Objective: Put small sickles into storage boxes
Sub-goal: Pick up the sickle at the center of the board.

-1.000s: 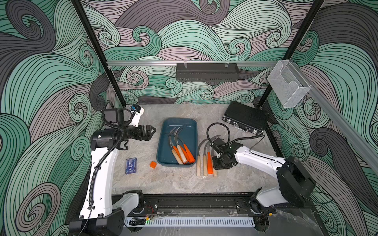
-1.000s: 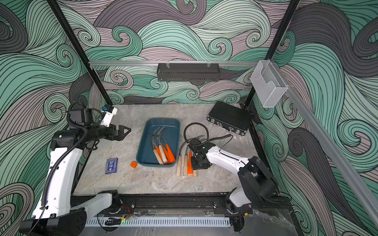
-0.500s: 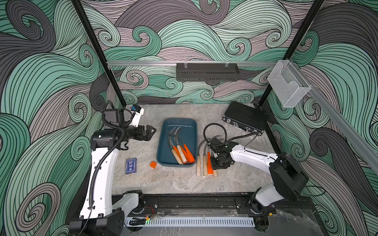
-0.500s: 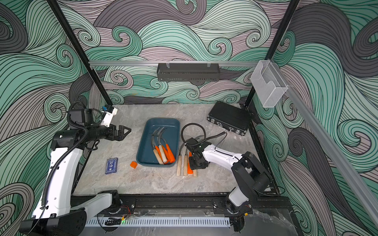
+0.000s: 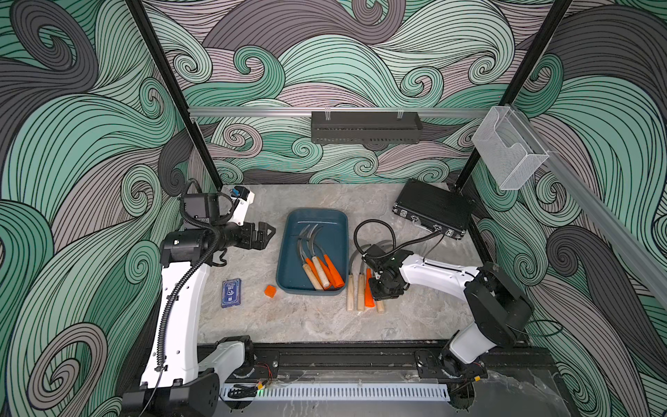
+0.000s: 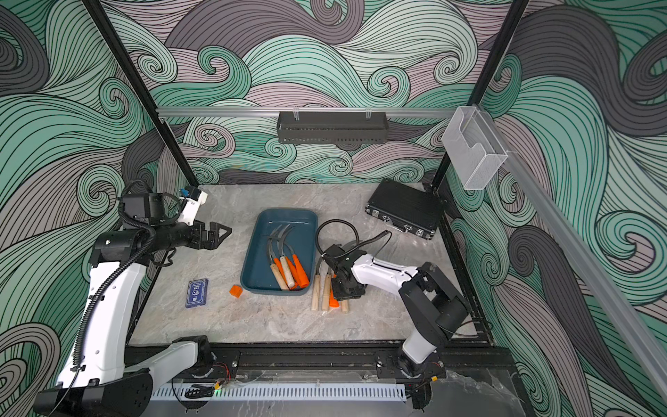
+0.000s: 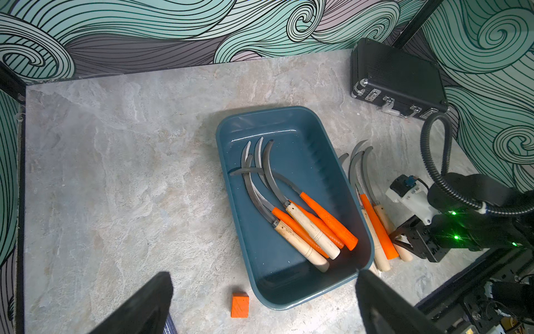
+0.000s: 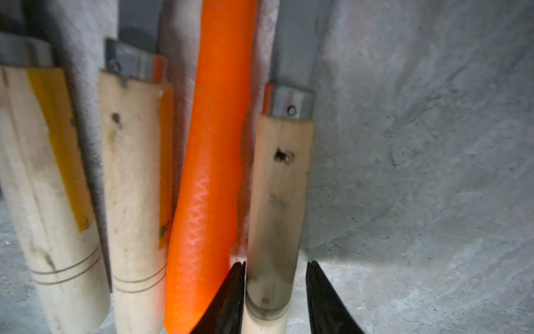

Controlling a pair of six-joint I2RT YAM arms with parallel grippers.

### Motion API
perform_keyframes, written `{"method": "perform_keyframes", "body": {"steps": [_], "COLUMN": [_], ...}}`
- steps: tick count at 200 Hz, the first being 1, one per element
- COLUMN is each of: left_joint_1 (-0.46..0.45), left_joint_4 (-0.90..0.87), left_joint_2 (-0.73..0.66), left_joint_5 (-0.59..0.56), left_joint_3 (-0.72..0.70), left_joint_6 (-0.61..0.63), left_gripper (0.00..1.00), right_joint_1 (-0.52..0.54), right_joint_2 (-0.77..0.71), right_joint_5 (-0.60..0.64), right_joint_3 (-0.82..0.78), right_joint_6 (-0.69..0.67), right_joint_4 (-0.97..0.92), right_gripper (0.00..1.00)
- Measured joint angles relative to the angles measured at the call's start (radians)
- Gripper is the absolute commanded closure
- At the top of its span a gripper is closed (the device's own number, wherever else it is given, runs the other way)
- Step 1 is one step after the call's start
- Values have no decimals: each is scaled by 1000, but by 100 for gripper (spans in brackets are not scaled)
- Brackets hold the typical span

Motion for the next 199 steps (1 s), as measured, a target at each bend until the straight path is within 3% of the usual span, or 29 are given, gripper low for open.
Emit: {"method": "perform_keyframes", "body": {"steps": [118,199], "left_joint_1": [0,0], "left_joint_4": [3,3], "left_joint_2": [-3,-6], "left_joint_5": [18,22], "left_joint_3": [-7,-19], "left_joint_6": [-4,-5], "left_gripper": [2,1], "right_joint_1": [23,32], "right_joint_2": [37,46], "right_joint_5": [32,36], "right_joint_3": [3,12], "right_joint_6": [22,26], "right_joint_4": [-4,-5], "right_gripper": [63,74]}}
